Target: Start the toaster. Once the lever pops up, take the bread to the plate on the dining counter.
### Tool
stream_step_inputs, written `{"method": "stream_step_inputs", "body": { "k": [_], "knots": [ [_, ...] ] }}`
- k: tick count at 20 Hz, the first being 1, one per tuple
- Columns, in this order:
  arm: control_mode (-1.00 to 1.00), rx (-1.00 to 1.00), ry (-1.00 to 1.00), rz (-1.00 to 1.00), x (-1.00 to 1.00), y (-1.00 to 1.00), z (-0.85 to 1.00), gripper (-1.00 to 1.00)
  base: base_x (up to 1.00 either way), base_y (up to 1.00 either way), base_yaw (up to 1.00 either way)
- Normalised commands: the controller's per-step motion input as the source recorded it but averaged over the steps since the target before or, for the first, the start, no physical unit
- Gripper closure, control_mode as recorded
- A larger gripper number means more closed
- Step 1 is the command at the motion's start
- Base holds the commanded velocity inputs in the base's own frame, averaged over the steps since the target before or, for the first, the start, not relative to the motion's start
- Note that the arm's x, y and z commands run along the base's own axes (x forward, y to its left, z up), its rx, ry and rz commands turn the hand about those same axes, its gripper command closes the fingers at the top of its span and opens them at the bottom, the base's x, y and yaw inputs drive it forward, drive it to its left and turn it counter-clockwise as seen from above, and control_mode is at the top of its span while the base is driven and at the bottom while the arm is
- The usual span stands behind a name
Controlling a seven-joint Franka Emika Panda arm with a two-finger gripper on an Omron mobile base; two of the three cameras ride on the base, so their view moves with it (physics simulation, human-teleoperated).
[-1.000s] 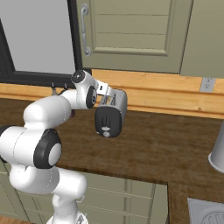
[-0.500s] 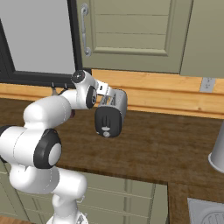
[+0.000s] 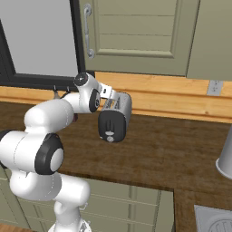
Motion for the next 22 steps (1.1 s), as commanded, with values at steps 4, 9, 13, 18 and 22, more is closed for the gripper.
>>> {"method": "stream_step_inputs", "body": {
  "k": [4, 9, 13, 18, 22],
  "knots": [
    [-1.0, 0.0, 0.0, 0.0, 0.0, 0.0, 0.0, -1.0, 0.0, 0.0, 0.0],
    [-1.0, 0.0, 0.0, 0.0, 0.0, 0.0, 0.0, -1.0, 0.0, 0.0, 0.0],
    [-1.0, 0.0, 0.0, 0.0, 0.0, 0.0, 0.0, -1.0, 0.0, 0.0, 0.0],
    [-1.0, 0.0, 0.0, 0.0, 0.0, 0.0, 0.0, -1.0, 0.0, 0.0, 0.0],
    [-1.0, 0.0, 0.0, 0.0, 0.0, 0.0, 0.0, -1.0, 0.0, 0.0, 0.0]
  ]
}}
